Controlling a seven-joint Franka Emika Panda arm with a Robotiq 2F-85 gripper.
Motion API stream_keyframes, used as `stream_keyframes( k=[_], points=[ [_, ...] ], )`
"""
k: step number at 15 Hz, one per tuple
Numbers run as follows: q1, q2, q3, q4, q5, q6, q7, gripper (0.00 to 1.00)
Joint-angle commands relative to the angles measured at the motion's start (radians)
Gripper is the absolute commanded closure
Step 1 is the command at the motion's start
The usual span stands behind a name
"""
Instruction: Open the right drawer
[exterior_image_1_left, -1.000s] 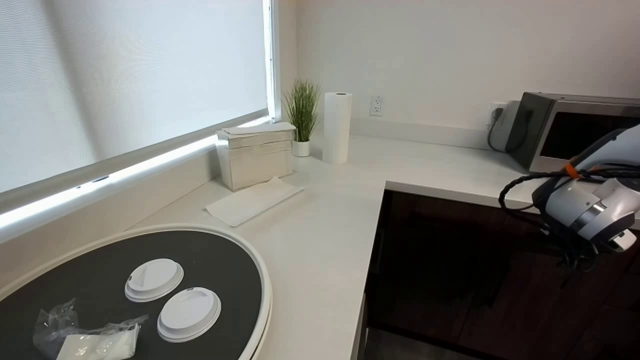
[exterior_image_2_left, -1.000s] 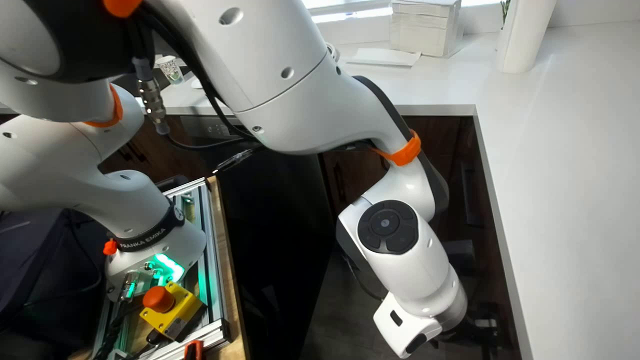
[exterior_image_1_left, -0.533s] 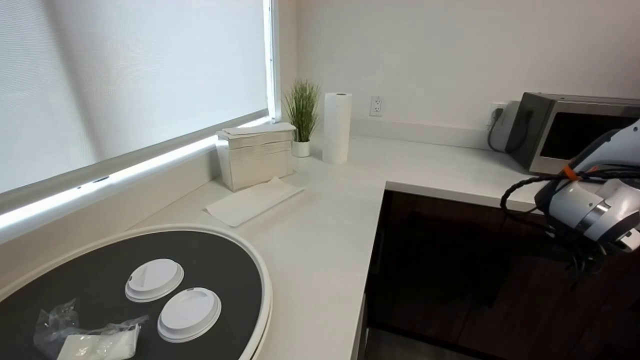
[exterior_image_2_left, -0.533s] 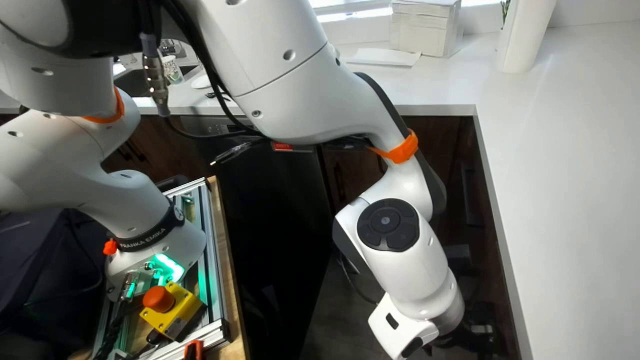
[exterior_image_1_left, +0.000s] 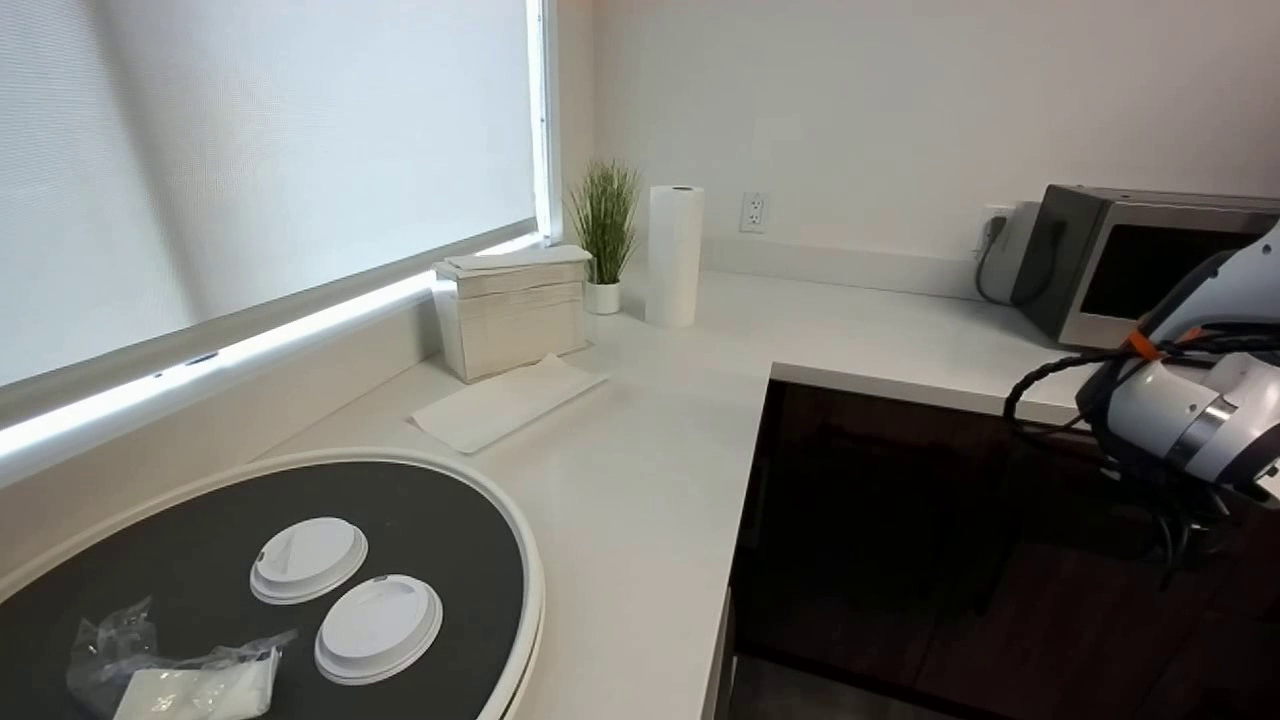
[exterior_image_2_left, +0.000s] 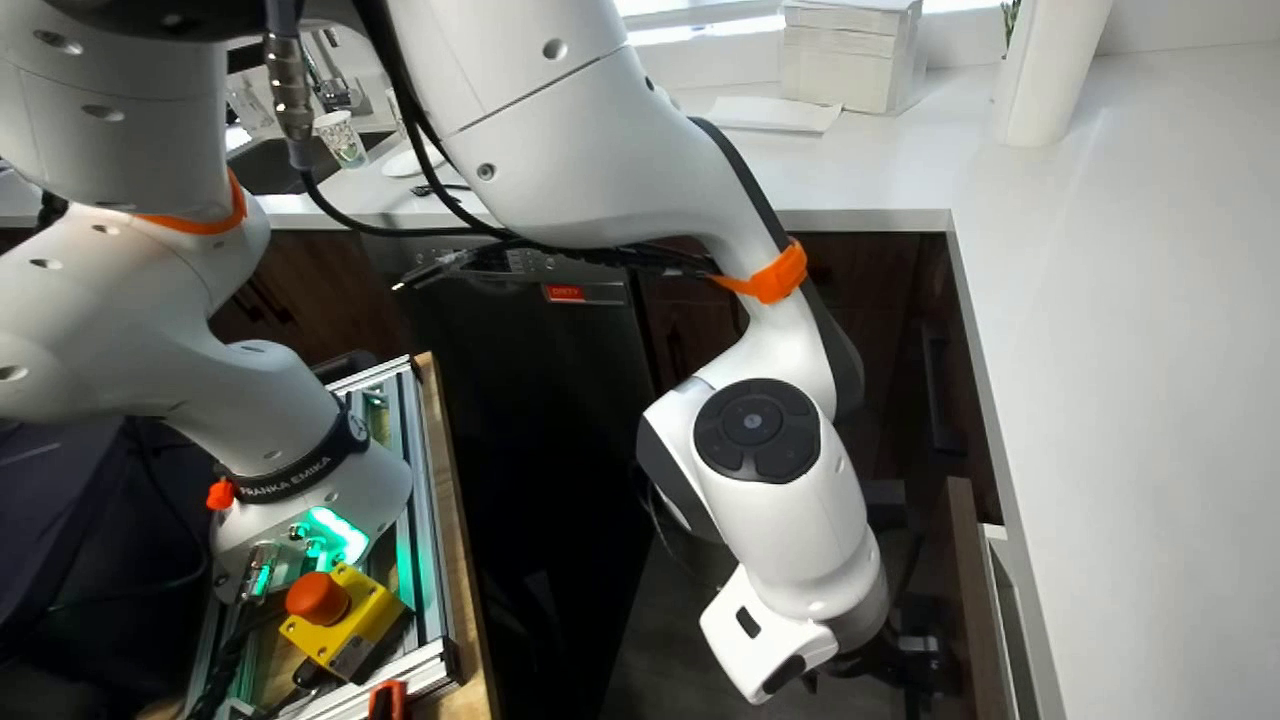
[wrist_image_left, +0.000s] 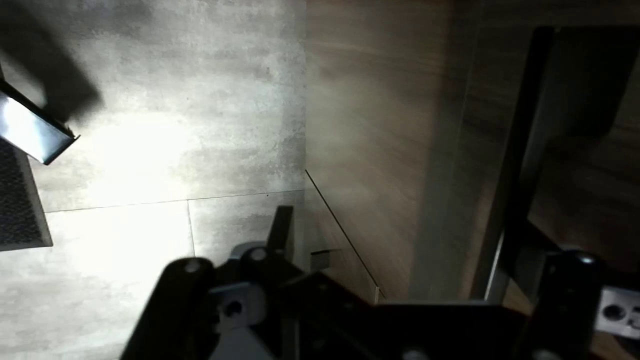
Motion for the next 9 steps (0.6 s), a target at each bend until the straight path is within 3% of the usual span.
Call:
stream_keyframes(
  k=[1, 4, 9],
  points=[
    [0.040, -0.060, -0.031, -0.093, 0.021, -0.068, -0.010, 0.00],
    [-0.011, -0.099, 0.030, -0.141, 0.024, -0.047, -0.033, 0.00],
    [-0.205, -0.154, 0.252, -0.206, 0.092, 0.109, -0.125, 0.00]
  ],
)
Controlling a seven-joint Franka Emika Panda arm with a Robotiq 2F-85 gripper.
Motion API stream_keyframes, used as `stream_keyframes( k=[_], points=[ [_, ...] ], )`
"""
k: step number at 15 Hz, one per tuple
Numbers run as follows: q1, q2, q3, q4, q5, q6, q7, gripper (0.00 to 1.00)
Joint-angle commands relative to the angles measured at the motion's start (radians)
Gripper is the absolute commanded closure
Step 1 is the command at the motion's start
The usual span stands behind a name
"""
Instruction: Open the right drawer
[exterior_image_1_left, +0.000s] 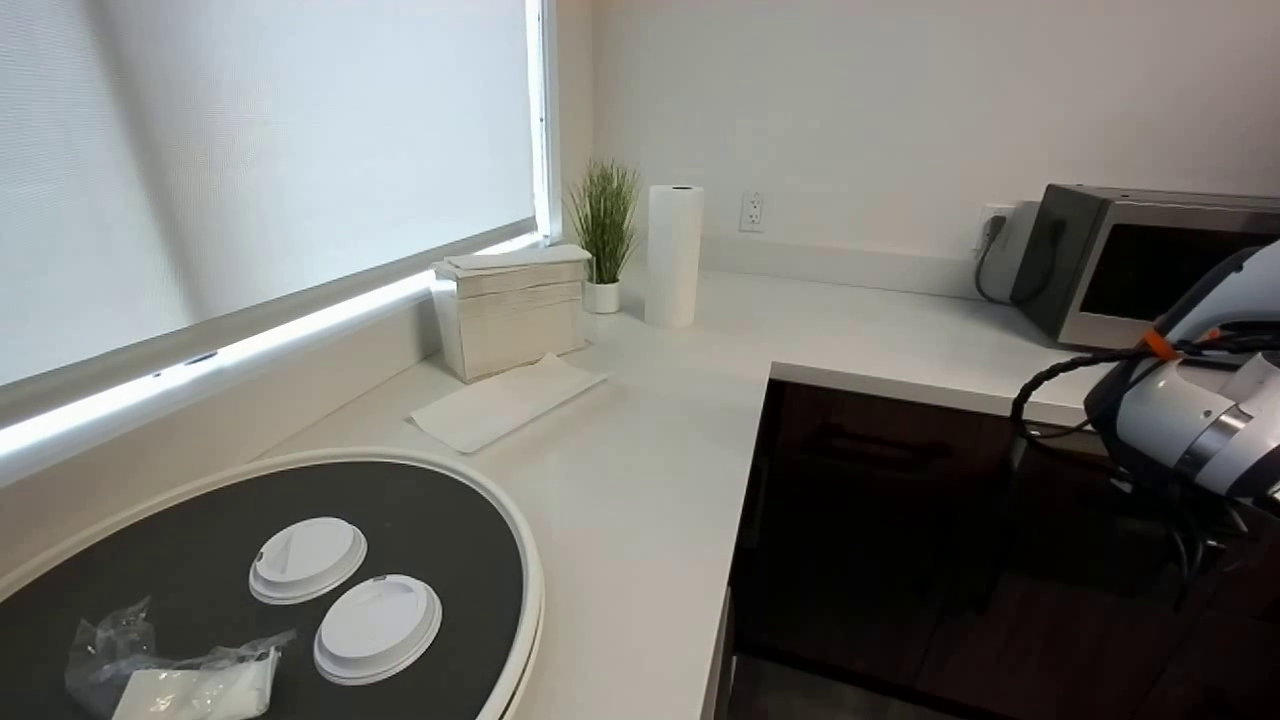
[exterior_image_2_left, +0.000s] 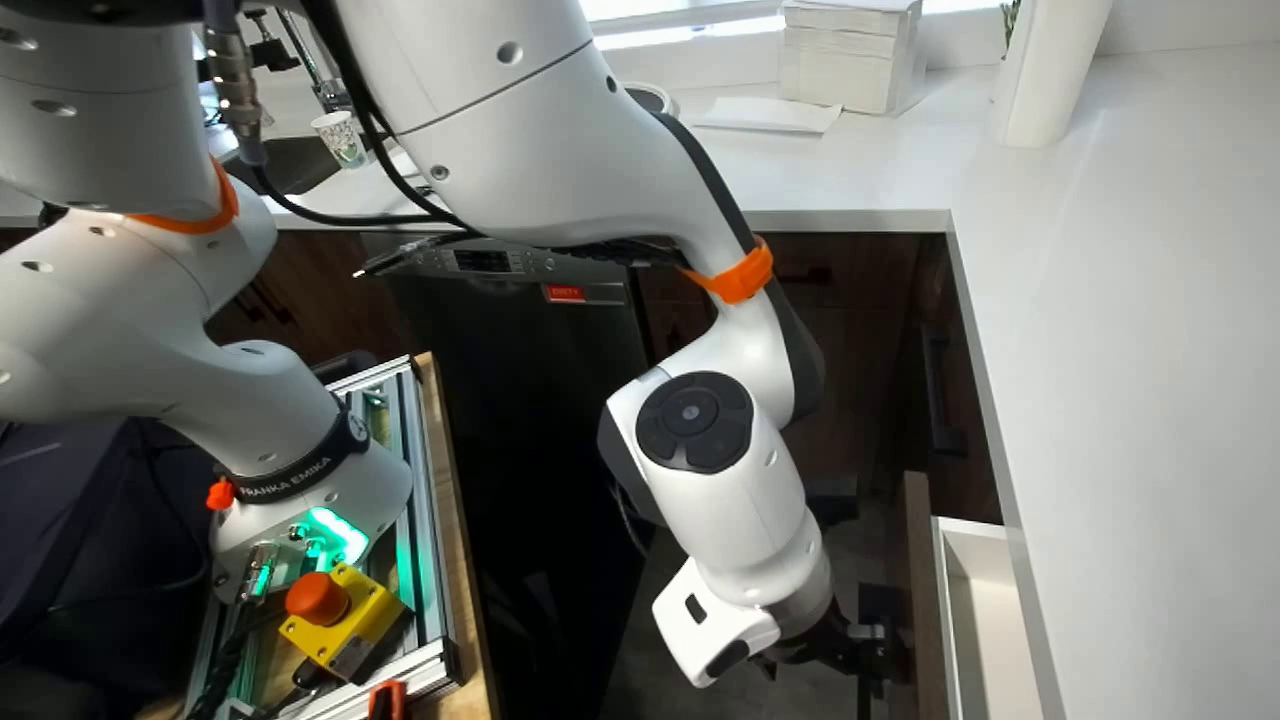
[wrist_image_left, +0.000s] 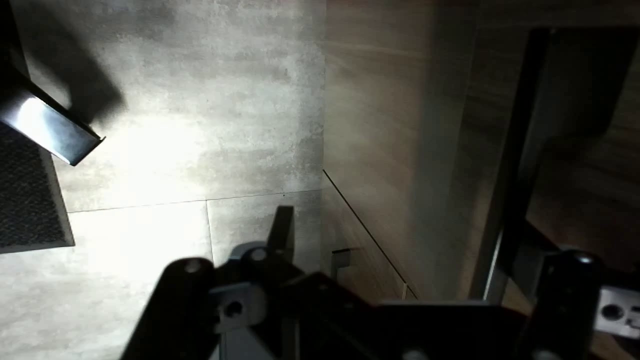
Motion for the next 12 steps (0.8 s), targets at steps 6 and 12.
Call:
stream_keyframes(
  k=[6, 12],
  points=[
    [-0.495, -0.196, 0.587, -0.199, 0.020, 0.241, -0.085, 0.00],
    [-0.752, -0.311, 0.829, -0.411, -0.034, 0.260, -0.037, 0.00]
  ],
)
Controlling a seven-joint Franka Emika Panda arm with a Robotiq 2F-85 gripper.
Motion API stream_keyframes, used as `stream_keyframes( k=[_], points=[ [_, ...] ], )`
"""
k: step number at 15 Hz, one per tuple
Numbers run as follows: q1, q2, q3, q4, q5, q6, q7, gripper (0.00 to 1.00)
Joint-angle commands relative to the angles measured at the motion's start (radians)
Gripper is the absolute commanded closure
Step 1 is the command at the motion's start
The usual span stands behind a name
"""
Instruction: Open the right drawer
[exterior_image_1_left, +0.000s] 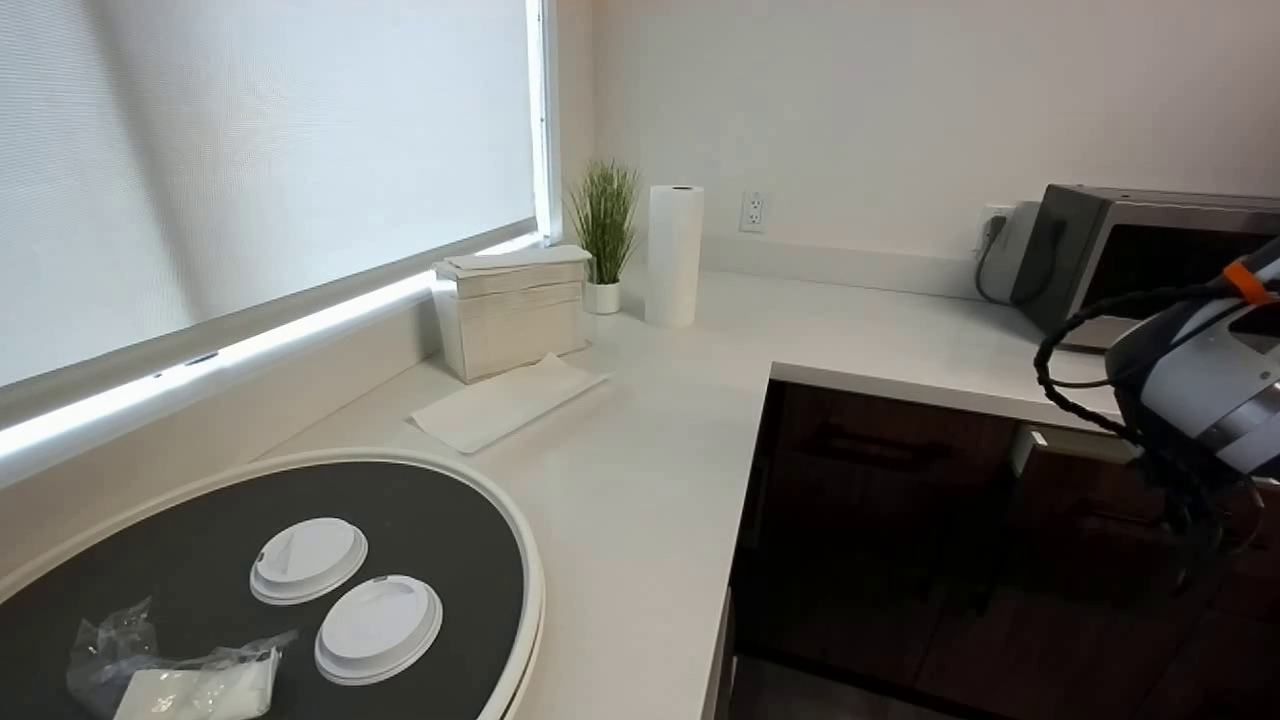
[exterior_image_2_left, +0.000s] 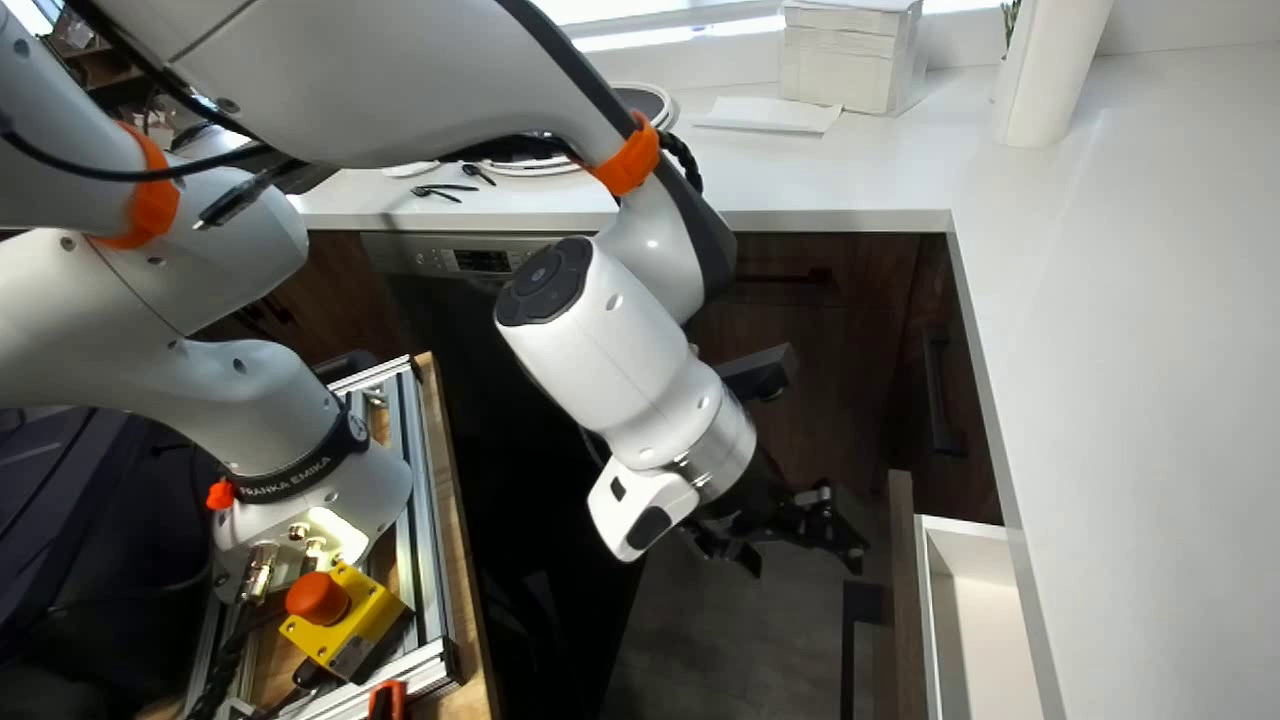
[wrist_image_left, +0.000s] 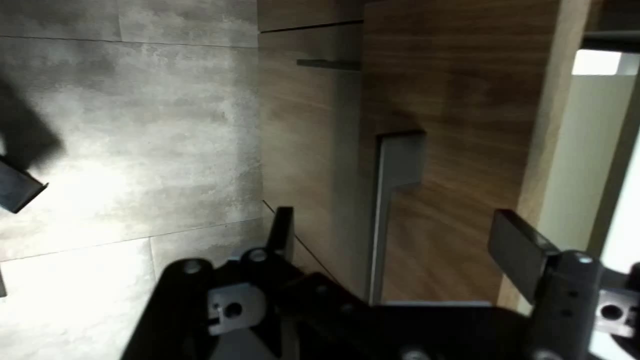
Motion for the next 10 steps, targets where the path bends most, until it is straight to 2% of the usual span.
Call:
stream_keyframes(
  k=[1, 4, 5, 6, 10],
  points=[
    [-0.117, -0.123, 0.074, -0.163, -0.017, -0.069, 0.015, 0.00],
    [-0.094, -0.264, 0.029, -0.246, 0.016, -0.093, -0.066, 0.00],
    [-0.048, -0.307, -0.013, -0.272, 0.037, -0.066, -0.128, 0.00],
    [0.045, -0.267, -0.104, -0.188, 0.123, -0.078, -0.274, 0.00],
    [0.181, -0.284, -0.231, -0.190, 0.215, -0.034, -0.566, 0.00]
  ],
)
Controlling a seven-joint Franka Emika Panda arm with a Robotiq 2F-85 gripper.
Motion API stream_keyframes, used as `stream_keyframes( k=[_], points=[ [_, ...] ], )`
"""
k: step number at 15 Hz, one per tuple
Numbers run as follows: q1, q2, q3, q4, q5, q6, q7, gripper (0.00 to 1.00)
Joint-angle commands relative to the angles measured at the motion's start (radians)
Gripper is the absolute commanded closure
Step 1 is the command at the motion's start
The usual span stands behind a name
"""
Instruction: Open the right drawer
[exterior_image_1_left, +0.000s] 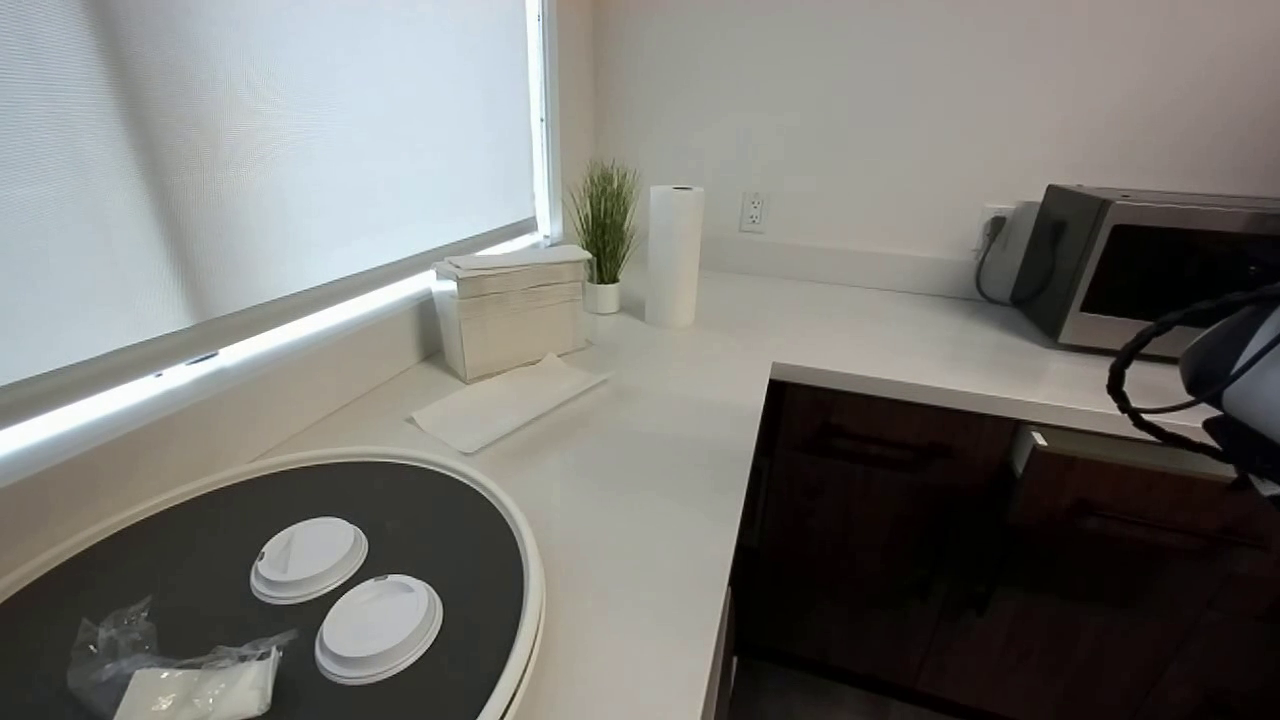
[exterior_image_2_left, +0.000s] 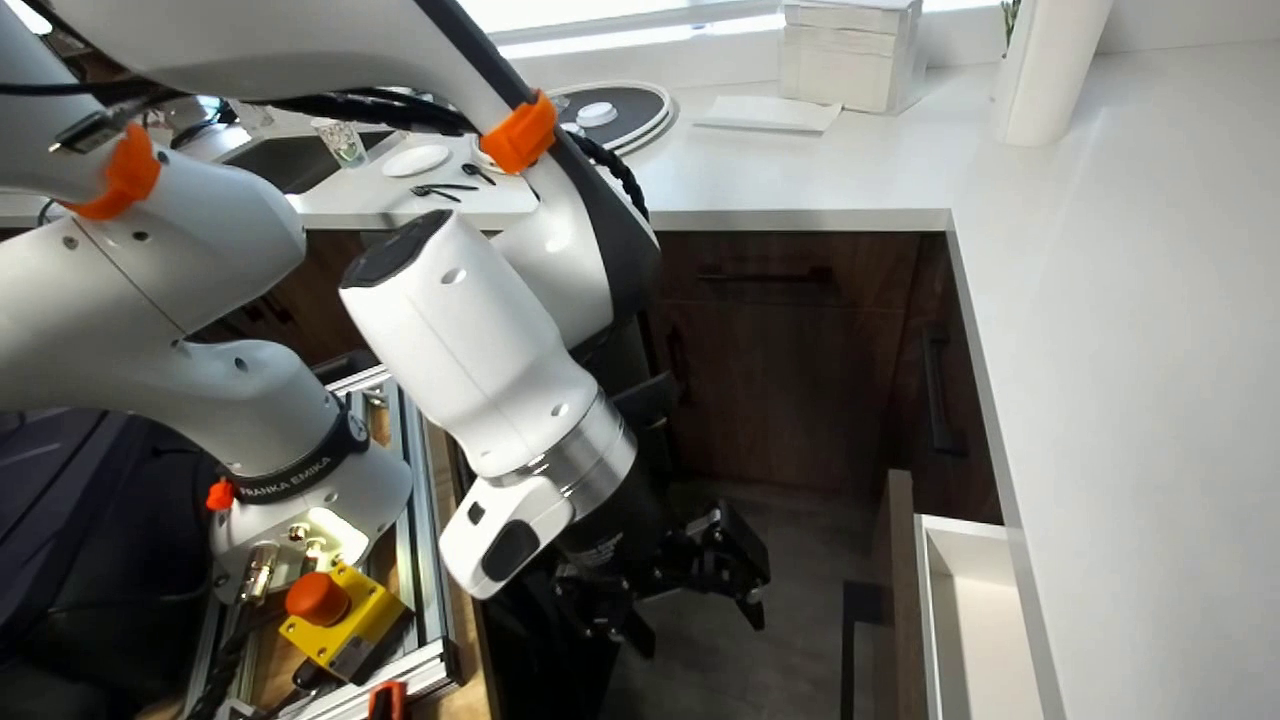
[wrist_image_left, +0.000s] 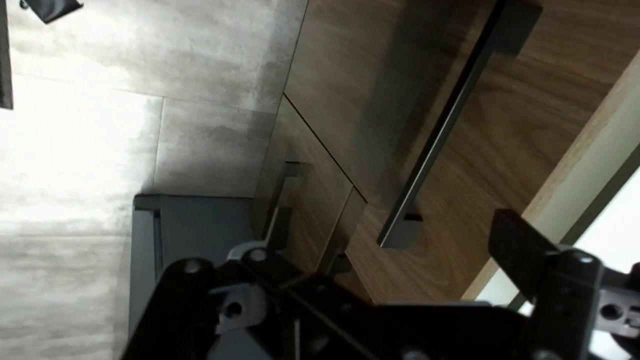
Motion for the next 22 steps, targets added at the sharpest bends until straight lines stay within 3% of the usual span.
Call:
stream_keyframes(
  k=[1, 4, 7, 10, 11, 13, 17, 18, 22],
  points=[
    [0.126, -0.040, -0.098, 0.002, 0.112, -0.019, -0.271, 0.00],
    [0.214, -0.008, -0.147, 0.018, 0.197, 0.038, -0.486, 0.00],
    [0.295, 0.045, -0.156, 0.083, 0.372, 0.224, -0.695, 0.00],
    [0.348, 0.074, -0.145, 0.184, 0.472, 0.390, -0.897, 0.00],
    [0.314, 0.034, -0.139, 0.101, 0.387, 0.319, -0.762, 0.00],
    [0.339, 0.047, -0.139, 0.150, 0.421, 0.367, -0.834, 0.00],
    [0.341, 0.059, -0.143, 0.166, 0.428, 0.369, -0.859, 0.00],
    [0.331, 0.015, -0.139, 0.149, 0.360, 0.293, -0.860, 0.00],
    [0.341, 0.056, -0.152, 0.220, 0.177, 0.333, -0.967, 0.00]
  ],
)
